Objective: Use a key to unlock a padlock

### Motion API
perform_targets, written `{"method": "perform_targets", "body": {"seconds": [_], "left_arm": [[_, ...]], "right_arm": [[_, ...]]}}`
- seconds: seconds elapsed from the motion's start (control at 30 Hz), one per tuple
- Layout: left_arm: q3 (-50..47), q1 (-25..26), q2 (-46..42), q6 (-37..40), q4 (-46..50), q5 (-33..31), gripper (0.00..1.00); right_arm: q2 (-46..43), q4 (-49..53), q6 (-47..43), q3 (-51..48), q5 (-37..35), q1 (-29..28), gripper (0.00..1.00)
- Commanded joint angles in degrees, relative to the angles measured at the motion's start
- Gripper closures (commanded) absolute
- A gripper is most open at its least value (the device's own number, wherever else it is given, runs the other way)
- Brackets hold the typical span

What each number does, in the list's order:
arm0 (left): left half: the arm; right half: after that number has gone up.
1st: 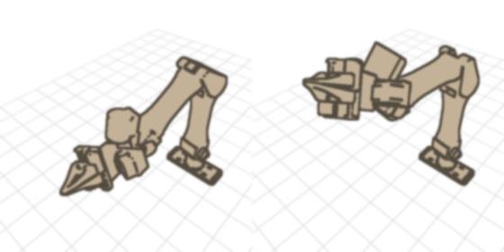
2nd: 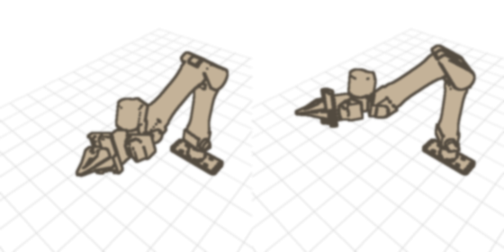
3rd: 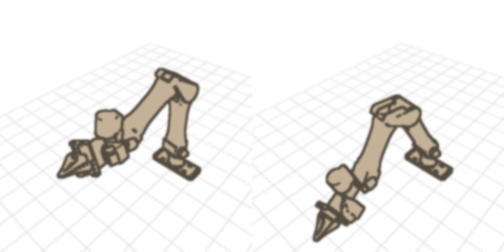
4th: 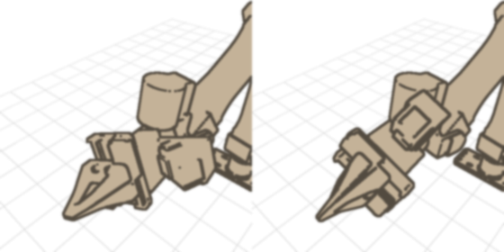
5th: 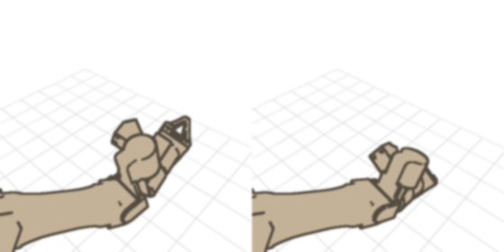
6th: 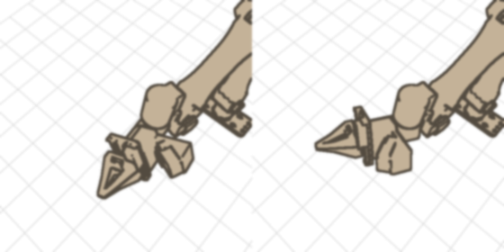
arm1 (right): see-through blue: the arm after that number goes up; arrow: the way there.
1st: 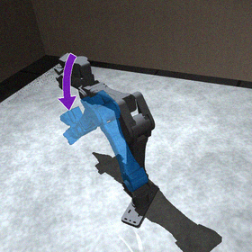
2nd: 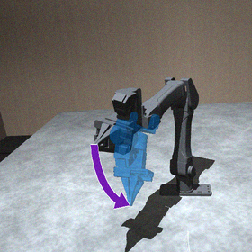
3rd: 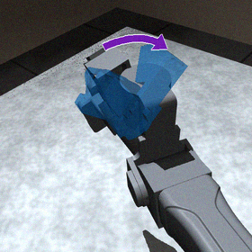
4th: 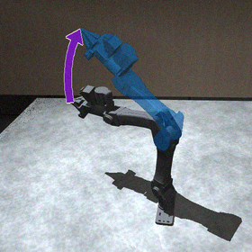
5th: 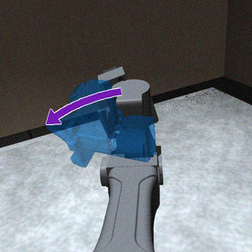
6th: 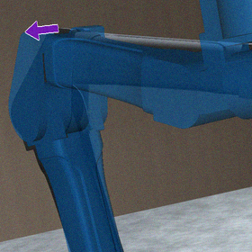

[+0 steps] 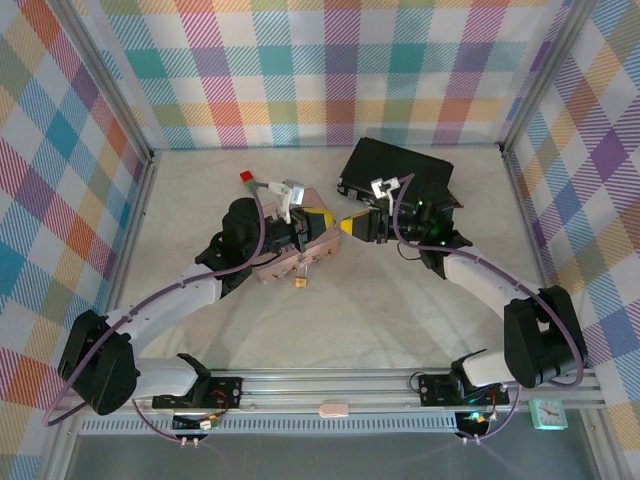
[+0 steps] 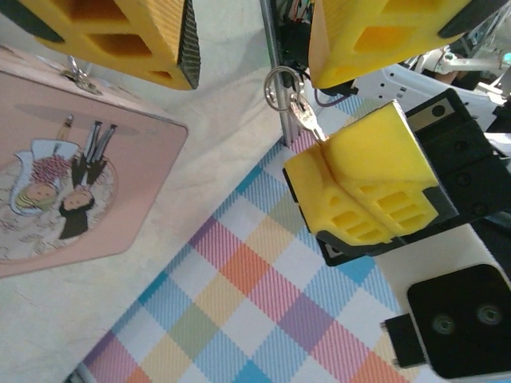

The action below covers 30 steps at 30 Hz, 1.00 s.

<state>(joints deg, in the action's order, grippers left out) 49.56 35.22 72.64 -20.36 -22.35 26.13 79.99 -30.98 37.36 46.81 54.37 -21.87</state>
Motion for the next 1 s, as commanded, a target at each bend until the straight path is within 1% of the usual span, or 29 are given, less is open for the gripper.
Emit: {"method": "perform_targets", "body": {"seconds": [0.0, 0.13, 0.4, 0.83, 0.97], "left_arm": [[-0.7, -0.4, 0.4, -3.1, -5.4, 3.5, 1.00], [-0.7, -0.4, 1.3, -5.0, -7.8, 4.2, 1.00], [-0.6, -0.4, 2.0, -6.0, -8.4, 3.9, 1.00], [-2.6, -0.4, 0.4, -6.7, -9.9, 0.6, 1.00], [-3.2, -0.4, 0.3, -7.3, -11.4, -0.2, 1.00]], "right_arm": [[0.3, -10.2, 3.4, -0.5, 2.4, -0.8, 0.59], [0.6, -11.2, 3.3, -0.7, 1.2, -0.8, 0.60], [2.1, -16.2, 7.0, -0.5, 2.1, -0.9, 0.68], [3.0, -17.0, 8.8, -1.1, 2.7, -2.1, 0.68], [3.2, -17.0, 9.1, -1.0, 2.6, -2.5, 0.71]]}}
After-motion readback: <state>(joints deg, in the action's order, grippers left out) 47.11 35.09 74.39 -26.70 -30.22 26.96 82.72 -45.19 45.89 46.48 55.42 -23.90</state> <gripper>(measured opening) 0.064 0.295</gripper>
